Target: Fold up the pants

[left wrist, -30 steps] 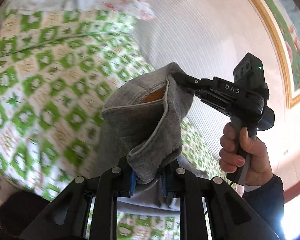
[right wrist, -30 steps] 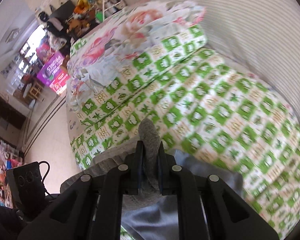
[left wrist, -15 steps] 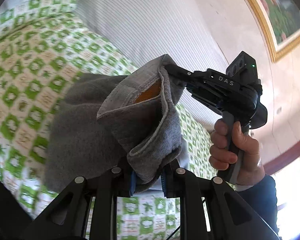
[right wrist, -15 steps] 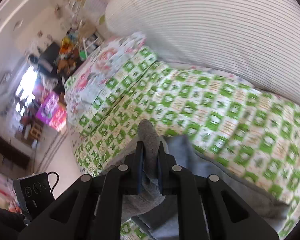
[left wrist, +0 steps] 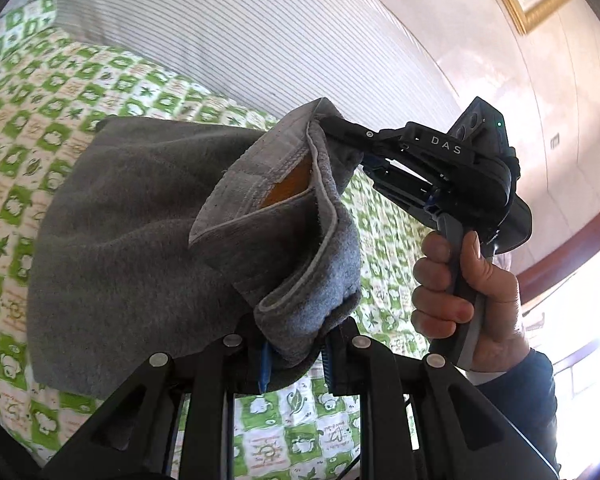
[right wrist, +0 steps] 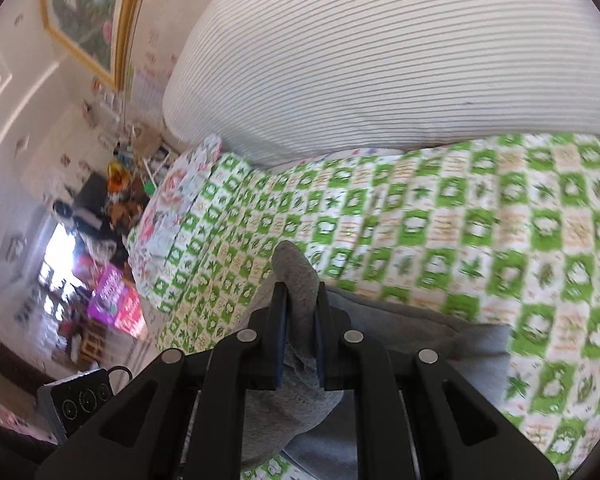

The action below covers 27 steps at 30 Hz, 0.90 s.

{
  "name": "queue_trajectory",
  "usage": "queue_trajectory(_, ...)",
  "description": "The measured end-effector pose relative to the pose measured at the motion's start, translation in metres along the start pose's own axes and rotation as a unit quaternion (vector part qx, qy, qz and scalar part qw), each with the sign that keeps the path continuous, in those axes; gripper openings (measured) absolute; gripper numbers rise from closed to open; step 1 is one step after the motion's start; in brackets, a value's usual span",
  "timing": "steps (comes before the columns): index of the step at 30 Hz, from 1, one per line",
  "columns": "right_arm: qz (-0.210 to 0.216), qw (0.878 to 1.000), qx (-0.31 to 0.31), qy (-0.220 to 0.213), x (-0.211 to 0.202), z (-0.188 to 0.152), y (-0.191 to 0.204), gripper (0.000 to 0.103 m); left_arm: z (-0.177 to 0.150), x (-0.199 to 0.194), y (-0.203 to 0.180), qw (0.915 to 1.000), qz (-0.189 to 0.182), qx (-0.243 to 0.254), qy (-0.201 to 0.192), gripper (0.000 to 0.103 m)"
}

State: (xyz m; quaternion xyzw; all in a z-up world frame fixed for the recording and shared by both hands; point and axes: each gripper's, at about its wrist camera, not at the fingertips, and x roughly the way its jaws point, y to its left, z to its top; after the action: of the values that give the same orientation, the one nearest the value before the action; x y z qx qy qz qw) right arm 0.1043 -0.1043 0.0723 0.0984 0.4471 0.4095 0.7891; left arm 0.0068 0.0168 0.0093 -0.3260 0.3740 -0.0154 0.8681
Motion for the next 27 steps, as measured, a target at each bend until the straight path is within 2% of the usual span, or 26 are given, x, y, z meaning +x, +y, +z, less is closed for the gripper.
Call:
queue_trajectory(4,0.014,0.999,0.032,-0.022,-0.013,-0.007,-0.027,0.013,0.000,0.016,-0.014,0.9996,0.015,0.023,0.006,0.019)
queue_trajectory(10,0.012,0.997,0.066,-0.031,-0.017,-0.013,-0.057,0.013,-0.009,0.042,-0.029,0.9976,0.039,0.056,0.015,0.020)
queue_trajectory(14,0.004,0.997,0.077,-0.032,-0.016,-0.016,-0.071,0.013,-0.016,0.057,-0.033,0.9961,0.051,0.069,0.023,0.026)
queue_trajectory(15,-0.002,0.997,0.075,-0.031,-0.015,-0.017,-0.073,0.013,-0.019,0.055,-0.036,0.9957,0.052,0.072,0.023,0.032)
queue_trajectory(16,-0.008,0.997,0.076,-0.031,-0.015,-0.018,-0.075,0.017,-0.022,0.058,-0.038,0.9952,0.053,0.079,0.024,0.036)
queue_trajectory(18,-0.018,0.996,0.083,-0.032,-0.015,-0.020,-0.080,0.020,-0.025,0.060,-0.040,0.9947,0.049,0.086,0.027,0.051)
queue_trajectory(20,-0.027,0.994,0.098,-0.043,-0.021,-0.022,-0.087,0.025,-0.031,0.061,-0.043,0.9941,0.043,0.095,0.031,0.058)
queue_trajectory(21,-0.031,0.993,0.102,-0.051,-0.027,-0.024,-0.089,0.025,-0.036,0.058,-0.046,0.9937,0.040,0.100,0.033,0.060)
queue_trajectory(25,-0.045,0.990,0.111,-0.077,-0.049,-0.034,-0.087,0.042,-0.045,0.048,-0.050,0.9915,0.022,0.122,0.039,0.063)
queue_trajectory(27,-0.051,0.989,0.108,-0.083,-0.056,-0.037,-0.083,0.044,-0.045,0.042,-0.047,0.9917,0.014,0.121,0.040,0.064)
